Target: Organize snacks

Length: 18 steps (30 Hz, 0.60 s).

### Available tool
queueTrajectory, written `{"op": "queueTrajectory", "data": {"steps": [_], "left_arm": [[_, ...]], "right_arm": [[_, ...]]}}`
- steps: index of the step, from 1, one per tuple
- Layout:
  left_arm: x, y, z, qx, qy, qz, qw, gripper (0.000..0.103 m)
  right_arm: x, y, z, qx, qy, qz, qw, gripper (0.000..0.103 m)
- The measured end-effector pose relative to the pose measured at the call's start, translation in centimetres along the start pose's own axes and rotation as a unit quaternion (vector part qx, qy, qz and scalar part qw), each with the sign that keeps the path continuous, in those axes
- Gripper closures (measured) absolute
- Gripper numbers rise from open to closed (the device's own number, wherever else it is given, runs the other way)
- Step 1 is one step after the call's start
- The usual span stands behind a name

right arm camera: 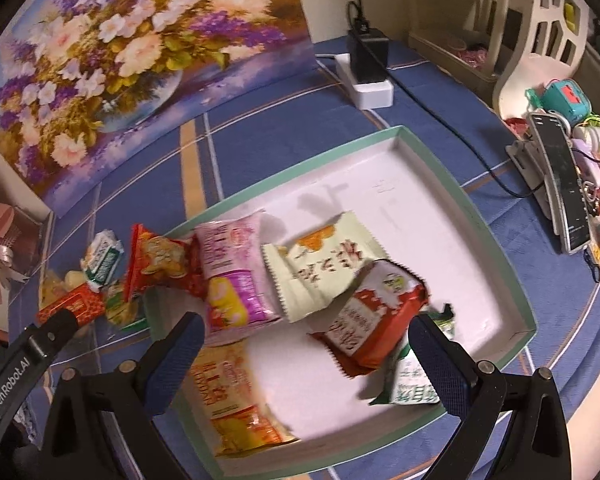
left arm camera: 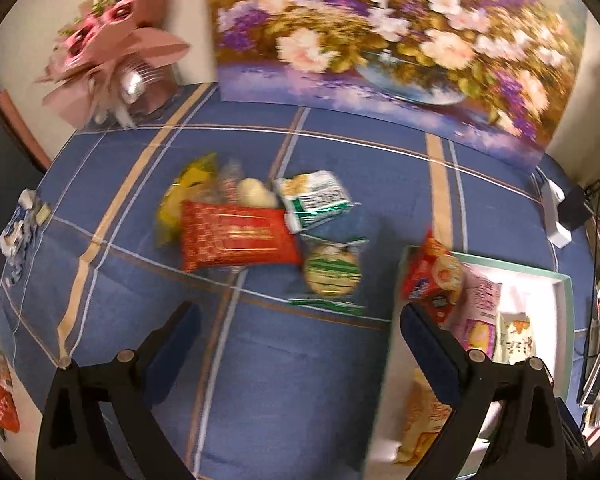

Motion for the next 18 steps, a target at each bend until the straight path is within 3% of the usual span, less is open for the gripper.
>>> {"op": "queueTrajectory", "data": {"steps": [10, 18], "left_arm": [[2.3, -0.1, 6.7, 0.034, -0.056, 0.007, 0.9978, 0.003], [3.4, 1.1, 11.6, 0.030, -0.115, 0.037, 0.9922, 0.003]], "right_arm": [[-0.8, 0.1, 5.4, 0.003, -0.040, 0.005, 0.999, 0.000], [-1.5, 0.4, 10.4, 0.011, -0.080, 0.006, 0.997, 0.000]]}}
Point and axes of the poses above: each gripper's, at about its wrist camera, not at the fingertips, and y roughly the way its jaws point, z to its left, x to its top, the point moved 5 cm from there along y, roughly the way its jaws point, and after that the axes turned 11 degrees about -y, right-handed, at the moved point
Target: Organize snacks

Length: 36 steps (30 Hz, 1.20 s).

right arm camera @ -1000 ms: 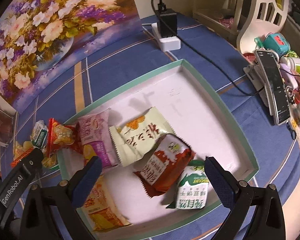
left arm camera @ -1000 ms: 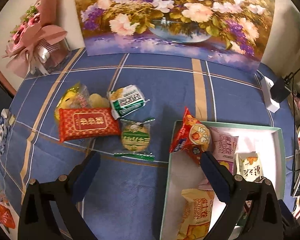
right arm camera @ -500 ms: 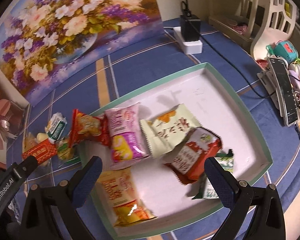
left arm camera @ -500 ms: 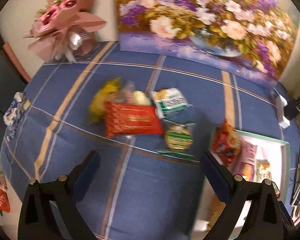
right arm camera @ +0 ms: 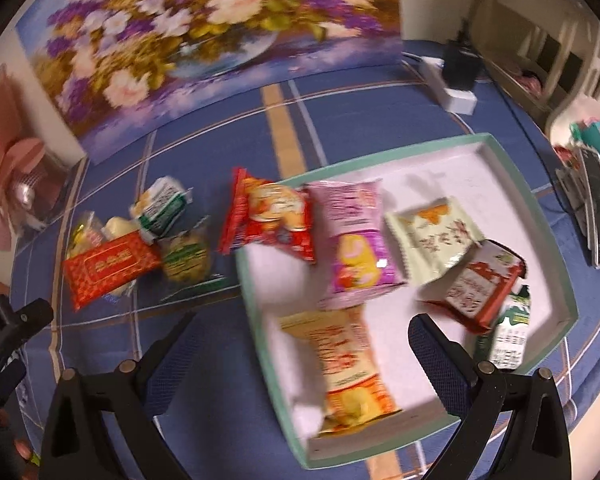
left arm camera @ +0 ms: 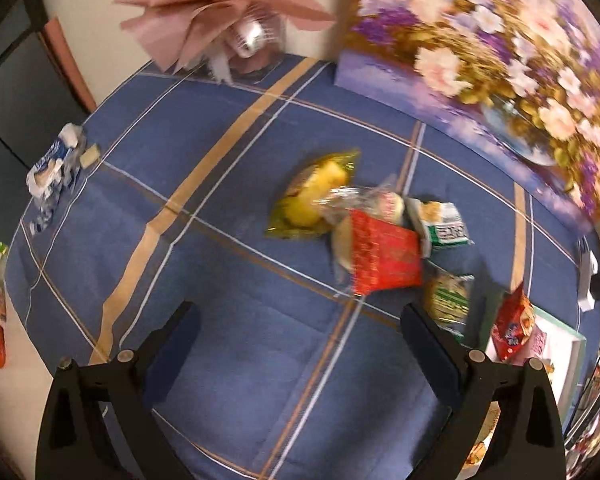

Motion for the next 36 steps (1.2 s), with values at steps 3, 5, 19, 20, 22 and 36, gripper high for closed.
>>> {"op": "queueTrajectory", "data": {"steps": [3, 5, 19, 20, 22, 36], "left_arm": [[0.6, 0.3, 1.3, -0.001, -0.011, 0.005, 0.9999, 0.003], [1.0, 0.5, 2.1, -0.005, -0.021, 0.010, 0.9997, 0.003], [2.8, 2.7, 3.5, -0.041, -0.046, 0.019, 0.9979, 0.003], [2.9, 2.9, 3.4, -0.044, -0.047, 0.018, 0.9977, 0.003], [3.2, 3.2, 3.1, -0.055, -0.049, 0.016, 0.9972, 0.003], [2.3, 5.0, -1.2, -0.124, -0.030, 0.054, 0.9903, 0.003]], "right_arm": [[0.1, 0.0, 1.9, 0.018, -0.010, -0.006, 1.000, 0.000], [0.0, 0.2, 2.9, 0.032, -0.016, -0.005, 0.999, 0.000], [0.2, 1.9, 6.7, 0.029, -0.069, -0.006, 0.997, 0.000], [0.3, 2.1, 6.7, 0.029, -0.071, -0.005, 0.997, 0.000], [0.4, 2.3, 6.8, 0.029, -0.074, -0.008, 0.997, 0.001], [2.0, 4.1, 7.6, 0.038, -0.078, -0.005, 0.996, 0.017]]}}
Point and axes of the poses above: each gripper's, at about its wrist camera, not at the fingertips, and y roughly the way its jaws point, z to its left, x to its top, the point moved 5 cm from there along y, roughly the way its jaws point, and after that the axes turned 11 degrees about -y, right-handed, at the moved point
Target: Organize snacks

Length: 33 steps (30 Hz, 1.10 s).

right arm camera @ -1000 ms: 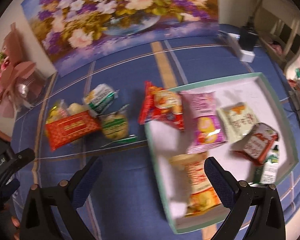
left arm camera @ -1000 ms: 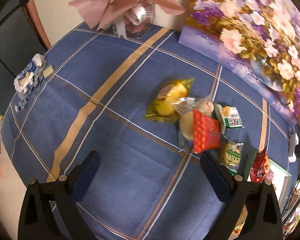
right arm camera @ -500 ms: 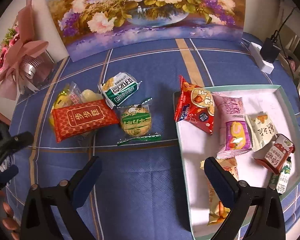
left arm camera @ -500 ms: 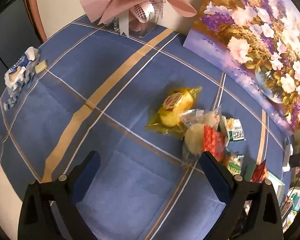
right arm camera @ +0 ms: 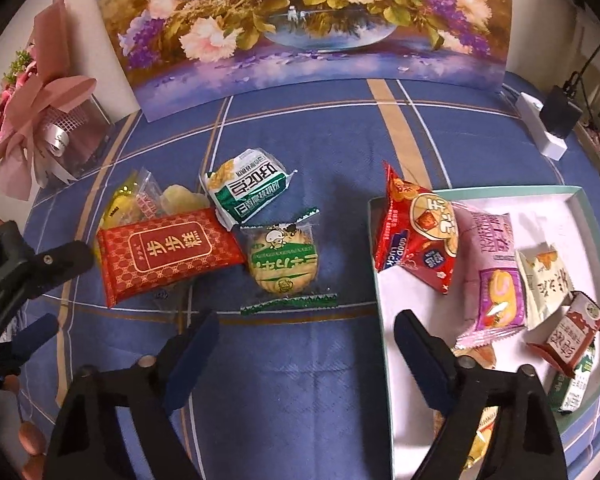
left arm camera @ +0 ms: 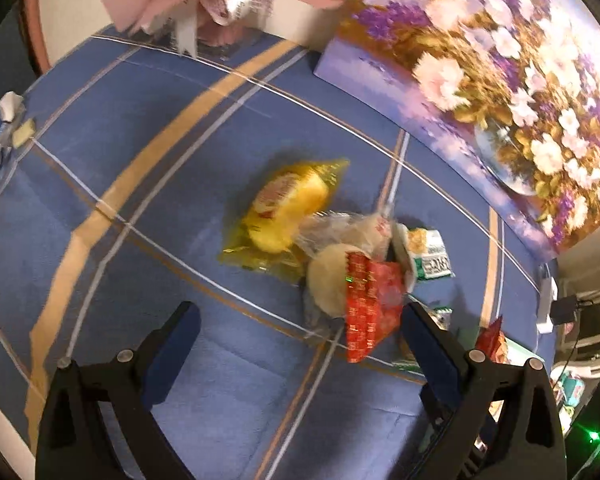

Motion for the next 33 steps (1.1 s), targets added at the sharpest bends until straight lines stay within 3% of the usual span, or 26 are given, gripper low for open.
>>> {"op": "queueTrajectory", "data": {"steps": [2, 4, 11, 19, 26, 33], "left_arm": [[-0.3, 0.3, -0.5, -0.013, 0.000, 0.006, 0.9999, 0.010], [-0.7, 0.6, -1.1, -0.031, 0.001, 0.017, 0.9994, 0.024], [-1.3, 1.6, -1.7, -0.074, -0.017, 0.048, 0.9959, 0.033], [-1.6, 2.6, -1.7, -0.095, -0.033, 0.071, 0.9924, 0.058], [-1.8, 3.5, -0.8, -0.114, -0.074, 0.089, 0.9867, 0.059], [-1.1, 2.6, -1.1, -0.140, -0.080, 0.068, 0.9845, 0.059]], "right_arm": [[0.1, 0.1, -0.1, 0.004, 0.002, -0.002, 1.000, 0.018], [0.3, 0.3, 0.1, 0.008, 0.001, -0.003, 1.000, 0.021], [0.3, 1.0, 0.5, 0.022, -0.003, -0.002, 1.000, 0.031], [-0.1, 1.7, 0.5, 0.031, -0.001, 0.008, 0.999, 0.035], [-0.2, 1.9, 0.6, 0.034, -0.001, 0.010, 0.999, 0.035], [-0.3, 2.3, 0.5, 0.038, 0.000, 0.012, 0.999, 0.035]]}}
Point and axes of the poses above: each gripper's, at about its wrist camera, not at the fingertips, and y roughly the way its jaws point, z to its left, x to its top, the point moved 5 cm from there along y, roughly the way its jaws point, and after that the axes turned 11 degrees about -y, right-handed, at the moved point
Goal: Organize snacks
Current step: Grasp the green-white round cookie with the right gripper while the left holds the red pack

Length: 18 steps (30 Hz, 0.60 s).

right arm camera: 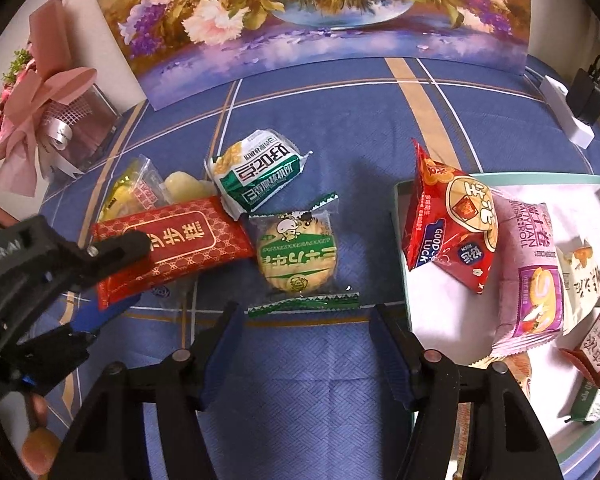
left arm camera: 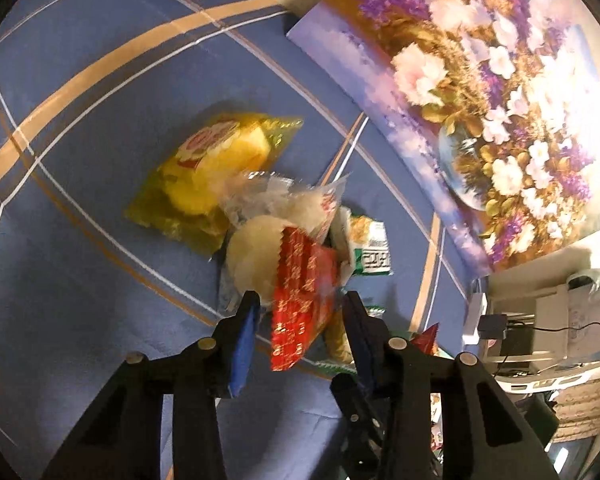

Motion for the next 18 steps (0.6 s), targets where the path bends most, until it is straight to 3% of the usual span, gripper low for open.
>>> {"op": "queueTrajectory", "data": {"steps": [3, 9, 18], "left_arm": [[0.1, 0.2, -0.1, -0.004, -0.001, 0.000, 1.0000, 0.070], [0.1, 0.7, 0.1, -0.009, -0.007, 0.004, 0.9999, 0.083], [0.3, 0.3, 0.3, -0.039, -0.029, 0.003, 0.9988, 0.089]], "right_arm": [[0.3, 0.0, -0.1, 0.002, 0.003, -0.004, 1.000, 0.035], [0.8, 0.1, -0.5, 0.007, 0.008, -0.007, 1.000, 0.035], [1.7, 0.9, -1.2, 0.014, 0.016, -0.010, 1.000, 0.035]]}}
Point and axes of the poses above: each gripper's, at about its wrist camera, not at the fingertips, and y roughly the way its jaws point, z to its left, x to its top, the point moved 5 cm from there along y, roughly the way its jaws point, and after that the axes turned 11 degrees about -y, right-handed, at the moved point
